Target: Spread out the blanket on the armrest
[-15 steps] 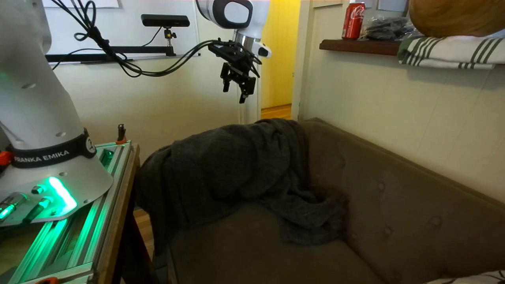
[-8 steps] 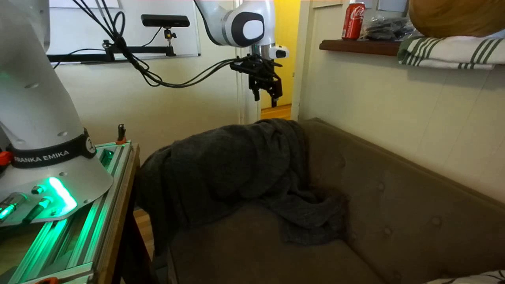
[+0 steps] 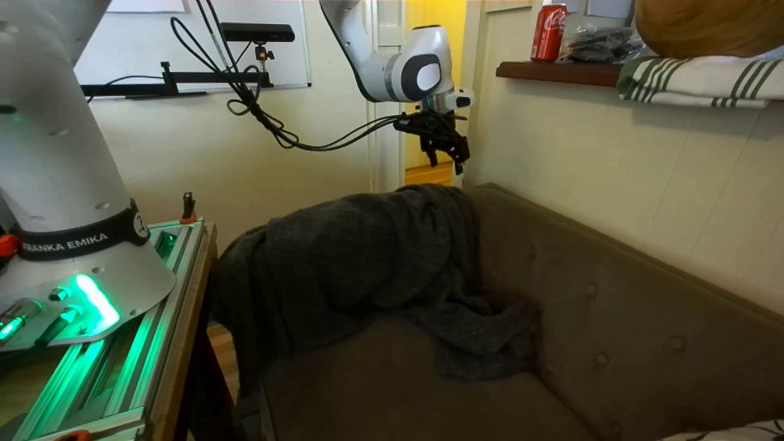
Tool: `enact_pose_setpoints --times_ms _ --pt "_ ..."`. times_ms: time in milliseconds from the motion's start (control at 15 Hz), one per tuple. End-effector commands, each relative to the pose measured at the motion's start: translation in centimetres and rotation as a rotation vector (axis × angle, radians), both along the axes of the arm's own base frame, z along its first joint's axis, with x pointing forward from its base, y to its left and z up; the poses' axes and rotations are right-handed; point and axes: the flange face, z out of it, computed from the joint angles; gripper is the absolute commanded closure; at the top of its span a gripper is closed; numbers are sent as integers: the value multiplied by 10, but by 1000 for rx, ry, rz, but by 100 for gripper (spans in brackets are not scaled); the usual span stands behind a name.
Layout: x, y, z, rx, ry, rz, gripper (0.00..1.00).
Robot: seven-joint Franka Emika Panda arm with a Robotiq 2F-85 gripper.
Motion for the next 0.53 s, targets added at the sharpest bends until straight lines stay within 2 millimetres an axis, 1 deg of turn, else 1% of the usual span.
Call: enact_pose_setpoints --times_ms 0,133,400,467 --pt "30 14 -26 -37 -18 -17 0" --pt "35 13 -37 -59 -10 -28 0" --pt "40 3 -58 -104 31 -64 0" --pt "40 1 -65 -113 48 -68 14"
